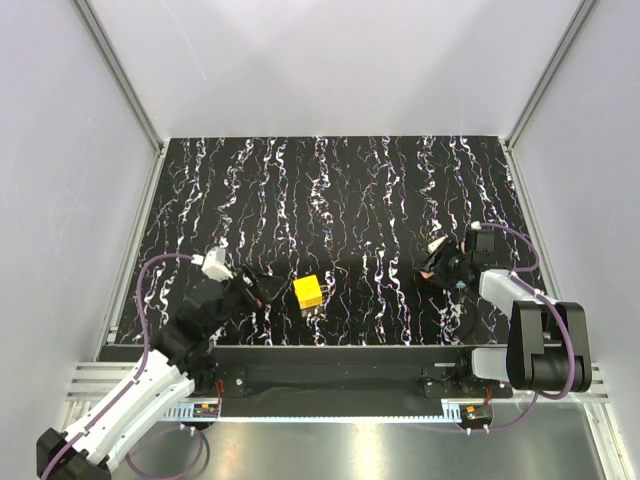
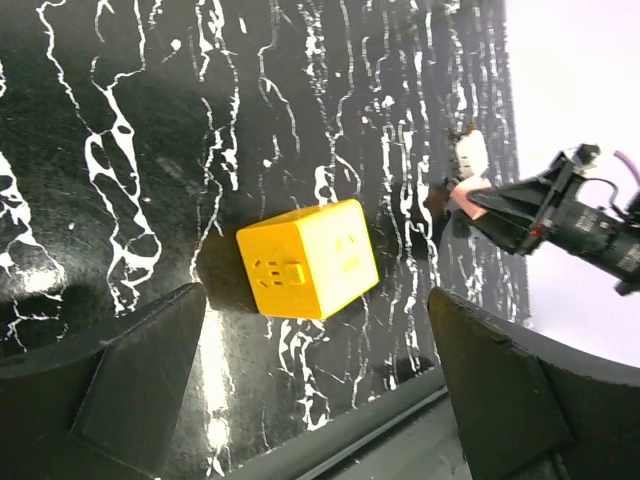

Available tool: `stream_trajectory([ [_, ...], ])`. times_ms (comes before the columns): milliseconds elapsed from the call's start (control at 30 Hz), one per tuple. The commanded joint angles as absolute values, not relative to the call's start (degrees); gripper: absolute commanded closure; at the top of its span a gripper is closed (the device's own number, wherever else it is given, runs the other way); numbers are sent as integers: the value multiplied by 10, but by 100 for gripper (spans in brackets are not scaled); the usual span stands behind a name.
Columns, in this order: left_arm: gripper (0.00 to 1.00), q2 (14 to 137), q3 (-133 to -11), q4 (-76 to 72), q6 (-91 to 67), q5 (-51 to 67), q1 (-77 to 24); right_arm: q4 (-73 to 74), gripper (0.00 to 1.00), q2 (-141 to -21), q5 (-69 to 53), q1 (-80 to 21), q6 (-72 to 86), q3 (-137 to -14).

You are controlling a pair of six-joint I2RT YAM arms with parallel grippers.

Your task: Pull the plug off the socket

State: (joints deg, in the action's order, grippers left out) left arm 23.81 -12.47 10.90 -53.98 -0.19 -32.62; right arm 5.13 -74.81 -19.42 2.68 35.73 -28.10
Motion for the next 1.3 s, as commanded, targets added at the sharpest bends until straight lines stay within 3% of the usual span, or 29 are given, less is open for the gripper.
stream_trajectory([
  [0, 1, 210, -118, 120, -548, 21, -326, 40, 41, -726, -200, 31, 355, -286],
  [33, 1, 206, -115, 120, -549, 25, -326, 45, 31, -721, -197, 30, 357, -287],
  [133, 1, 194, -109, 120, -553, 32, -326, 74, 22, -695, -185, 30, 359, -288],
  [167, 1, 192, -109, 120, -554, 33, -326, 95, 11, -688, -184, 30, 357, -294],
  [533, 1, 150, -91, 120, -565, 48, -326, 252, 8, -537, -133, 4, 358, -332],
  [800, 1, 134, -37, 55, -599, 80, -327, 263, 5, -648, -68, -229, 364, -410],
  [967, 1, 105, -2, 2, -633, 130, -326, 136, 0, -601, -122, -292, 417, -318],
  [1267, 1, -92, 84, -4, -683, 168, -326, 40, 0, -395, -210, -306, 488, -144],
])
